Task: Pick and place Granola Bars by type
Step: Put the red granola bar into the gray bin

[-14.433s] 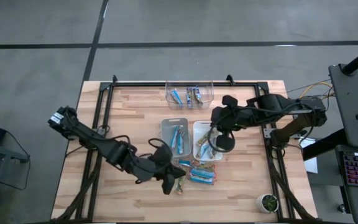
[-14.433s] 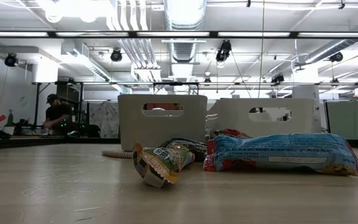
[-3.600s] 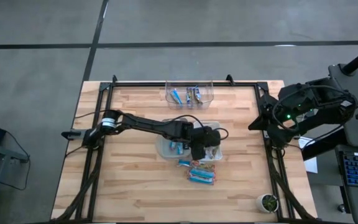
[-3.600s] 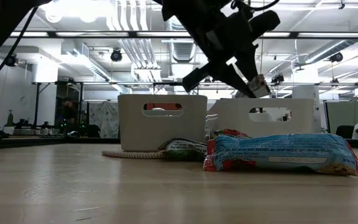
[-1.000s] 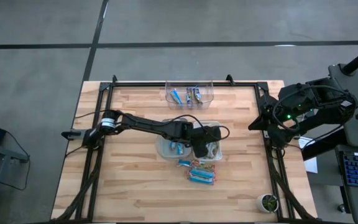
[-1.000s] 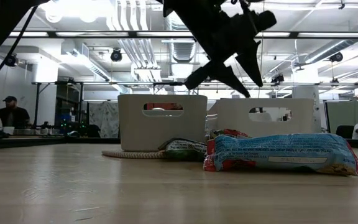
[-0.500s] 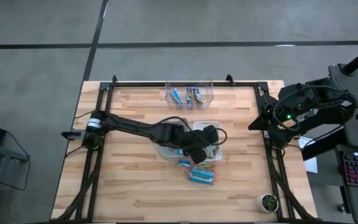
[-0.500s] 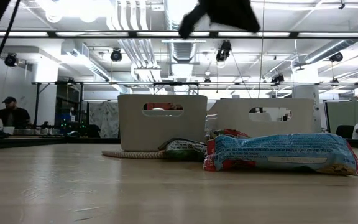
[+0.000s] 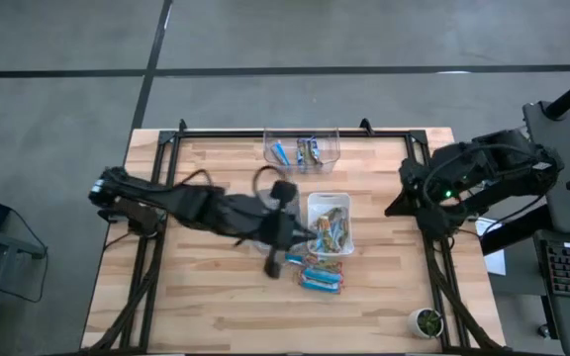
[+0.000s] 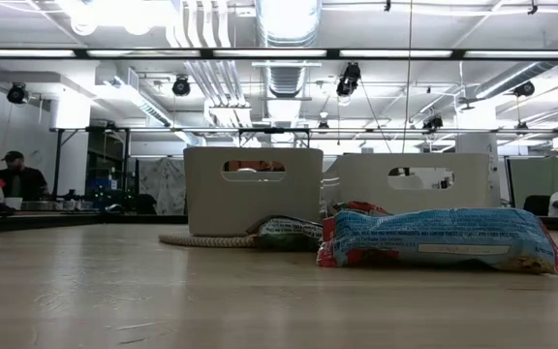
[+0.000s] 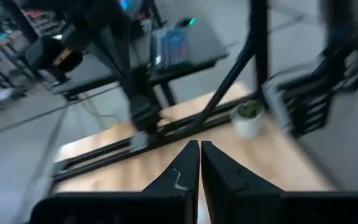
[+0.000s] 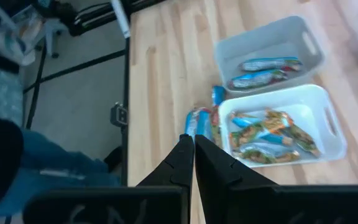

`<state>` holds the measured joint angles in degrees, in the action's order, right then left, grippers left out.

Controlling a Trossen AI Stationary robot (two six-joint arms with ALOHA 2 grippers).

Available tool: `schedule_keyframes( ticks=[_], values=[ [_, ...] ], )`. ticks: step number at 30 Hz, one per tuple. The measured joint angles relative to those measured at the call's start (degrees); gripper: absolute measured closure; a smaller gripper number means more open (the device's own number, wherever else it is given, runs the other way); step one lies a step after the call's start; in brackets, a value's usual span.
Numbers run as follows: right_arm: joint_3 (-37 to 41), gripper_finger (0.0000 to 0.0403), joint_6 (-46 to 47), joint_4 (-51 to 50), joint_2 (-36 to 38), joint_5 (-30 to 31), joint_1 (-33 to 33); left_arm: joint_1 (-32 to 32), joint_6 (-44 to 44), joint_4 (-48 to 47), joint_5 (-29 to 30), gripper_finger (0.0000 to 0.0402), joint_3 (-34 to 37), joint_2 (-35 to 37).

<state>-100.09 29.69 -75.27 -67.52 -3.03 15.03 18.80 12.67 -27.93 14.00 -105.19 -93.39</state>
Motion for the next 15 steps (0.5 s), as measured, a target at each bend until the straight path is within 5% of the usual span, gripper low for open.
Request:
schedule_keyframes(
  ticks=[15],
  values=[
    [0.0, 0.0394, 7.8, 5.2, -13.2, 11.5, 18.0, 8.8, -17.7, -4.0, 0.2, 0.0402, 0.6, 3.7]
  ],
)
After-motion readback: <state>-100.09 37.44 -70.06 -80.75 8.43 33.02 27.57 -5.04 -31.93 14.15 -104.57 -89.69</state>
